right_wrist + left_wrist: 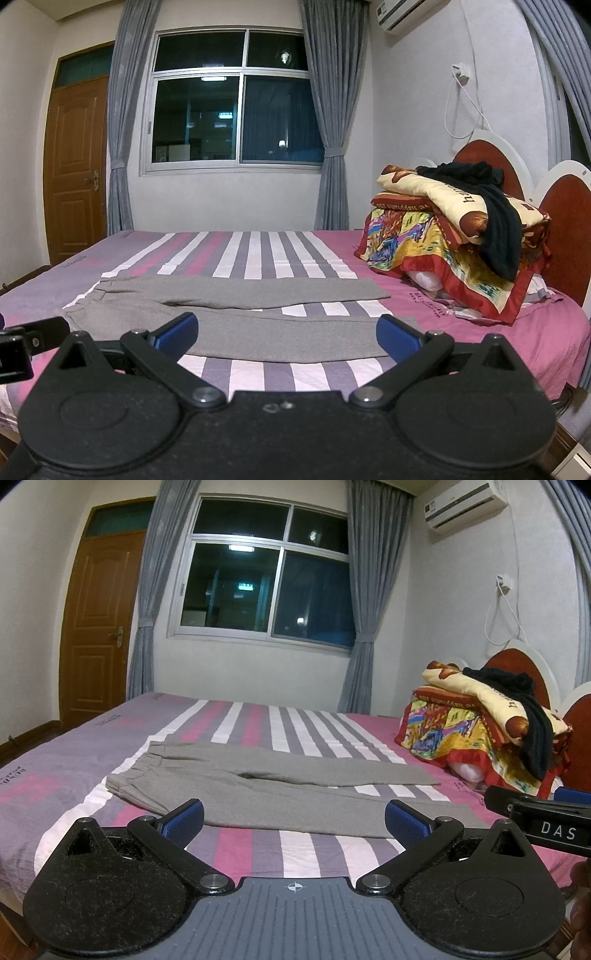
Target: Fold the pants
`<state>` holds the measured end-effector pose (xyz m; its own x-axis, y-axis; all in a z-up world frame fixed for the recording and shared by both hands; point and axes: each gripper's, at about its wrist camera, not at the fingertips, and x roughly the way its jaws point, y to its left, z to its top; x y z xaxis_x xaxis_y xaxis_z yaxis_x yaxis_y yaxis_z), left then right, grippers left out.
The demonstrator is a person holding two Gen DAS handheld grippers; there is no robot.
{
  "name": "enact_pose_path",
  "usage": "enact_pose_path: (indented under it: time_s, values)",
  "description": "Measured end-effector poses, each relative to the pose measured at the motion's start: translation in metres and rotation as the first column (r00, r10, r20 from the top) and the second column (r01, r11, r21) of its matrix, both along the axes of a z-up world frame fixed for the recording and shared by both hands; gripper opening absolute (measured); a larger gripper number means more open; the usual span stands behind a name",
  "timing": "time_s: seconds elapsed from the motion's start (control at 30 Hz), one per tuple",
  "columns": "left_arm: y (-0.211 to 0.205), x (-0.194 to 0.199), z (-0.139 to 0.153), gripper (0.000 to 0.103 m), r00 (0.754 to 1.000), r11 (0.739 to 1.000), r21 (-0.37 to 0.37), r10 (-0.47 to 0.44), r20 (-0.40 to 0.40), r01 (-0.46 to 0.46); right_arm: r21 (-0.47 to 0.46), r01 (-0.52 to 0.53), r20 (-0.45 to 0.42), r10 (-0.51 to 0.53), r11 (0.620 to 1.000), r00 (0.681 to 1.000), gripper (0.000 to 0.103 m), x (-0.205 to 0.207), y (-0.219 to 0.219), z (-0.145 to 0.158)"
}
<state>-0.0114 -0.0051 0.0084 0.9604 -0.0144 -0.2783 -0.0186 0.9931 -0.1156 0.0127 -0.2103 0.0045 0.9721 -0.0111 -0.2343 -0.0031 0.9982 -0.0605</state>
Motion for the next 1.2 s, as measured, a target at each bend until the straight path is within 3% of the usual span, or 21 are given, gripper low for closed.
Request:
enact_pose_path:
  time_s: [0.3,0.53,0.7,0.93,1.03,1.1,1.13,1.17,1.2]
  values:
    - [0.001,0.004,0.002,0.103,1.000,1.000,-0.015,0.001,-0.011,-0.001,-0.005,-0.057,0.009,0.057,0.998,0.998,0.103,0.009,0.003,0.003]
    - [0.027,0.045,0.000,0.103,0.998,0.997,-0.049,0.052,-0.021,-0.053,-0.024,-0.162,0.019,0.163,0.986,0.986,0.103,0.047,0.009,0.008]
    - [0.054,0.086,-0.003,0.103,0.998,0.992,-0.121,0.038,-0.049,-0.044,-0.050,-0.214,-0.008,0.214,0.976,0.977,0.103,0.082,0.015,0.006]
    - [0.091,0.150,-0.006,0.103,0.995,0.996,-0.012,0.082,-0.065,-0.083,-0.017,-0.310,-0.043,0.309,0.951,0.950,0.103,0.137,0.011,0.010]
    - [0.119,0.189,-0.011,0.103,0.991,0.998,0.000,0.064,-0.118,-0.065,-0.021,-0.329,-0.048,0.328,0.944,0.944,0.102,0.171,0.011,0.014]
    - [0.141,0.221,-0.018,0.103,0.989,0.999,0.023,0.031,-0.146,-0.028,-0.020,-0.353,-0.056,0.351,0.935,0.935,0.097,0.199,0.012,0.014]
    - [0.151,0.240,-0.021,0.103,0.984,0.998,0.054,0.052,-0.168,-0.043,-0.022,-0.364,-0.064,0.362,0.931,0.930,0.088,0.215,0.013,0.013]
    - [0.161,0.256,-0.024,0.097,0.982,0.995,0.082,0.065,-0.179,-0.051,-0.026,-0.371,-0.072,0.369,0.928,0.927,0.081,0.231,0.015,0.012]
    - [0.172,0.275,-0.028,0.075,0.979,0.992,0.108,0.082,-0.187,-0.063,-0.026,-0.385,-0.085,0.382,0.923,0.920,0.079,0.252,0.018,0.010]
